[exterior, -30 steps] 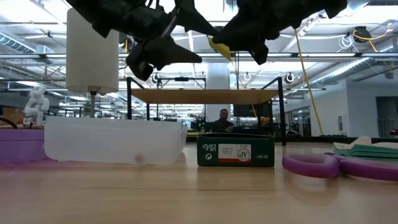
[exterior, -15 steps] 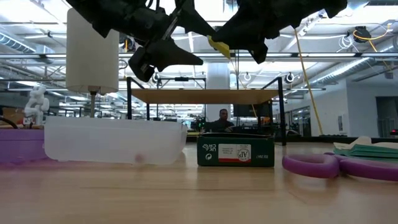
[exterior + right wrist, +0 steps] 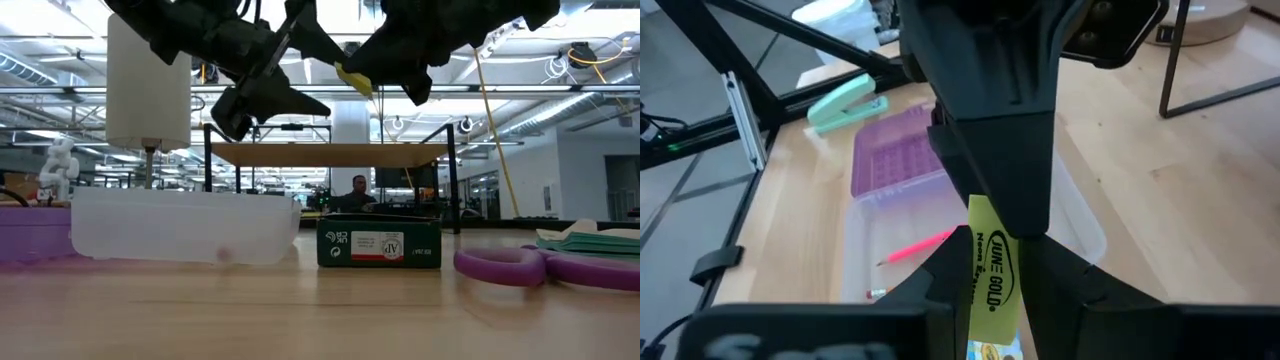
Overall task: Pack school essentials
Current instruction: Put the yellow eraser into the violet supply box
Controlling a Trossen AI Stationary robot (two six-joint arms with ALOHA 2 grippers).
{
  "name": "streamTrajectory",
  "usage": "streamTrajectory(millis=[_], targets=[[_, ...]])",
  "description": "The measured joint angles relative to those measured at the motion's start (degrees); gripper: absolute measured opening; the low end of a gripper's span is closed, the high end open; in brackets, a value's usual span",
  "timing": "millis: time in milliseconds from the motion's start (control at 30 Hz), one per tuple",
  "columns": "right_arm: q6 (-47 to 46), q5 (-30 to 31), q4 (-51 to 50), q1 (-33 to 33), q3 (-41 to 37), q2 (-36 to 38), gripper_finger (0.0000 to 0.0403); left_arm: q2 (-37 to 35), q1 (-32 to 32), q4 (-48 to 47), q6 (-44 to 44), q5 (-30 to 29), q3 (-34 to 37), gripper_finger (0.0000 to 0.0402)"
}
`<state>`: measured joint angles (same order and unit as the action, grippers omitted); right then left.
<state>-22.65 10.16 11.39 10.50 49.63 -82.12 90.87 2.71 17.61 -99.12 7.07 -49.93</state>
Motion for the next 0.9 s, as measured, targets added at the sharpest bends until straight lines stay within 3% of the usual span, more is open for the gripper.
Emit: streamTrajectory(millis=[733, 900], targets=[[1.22, 0.25, 0.77, -0.06, 0.09, 0.12, 0.0064, 0.0, 0.05, 4.58, 1.95, 0.4, 0.0, 0.0273], [1.33, 0.25, 0.77, -0.07, 0.09, 0.12, 0.0064, 0.0, 0.05, 4.55, 4.34, 0.4, 0.0, 0.0235]])
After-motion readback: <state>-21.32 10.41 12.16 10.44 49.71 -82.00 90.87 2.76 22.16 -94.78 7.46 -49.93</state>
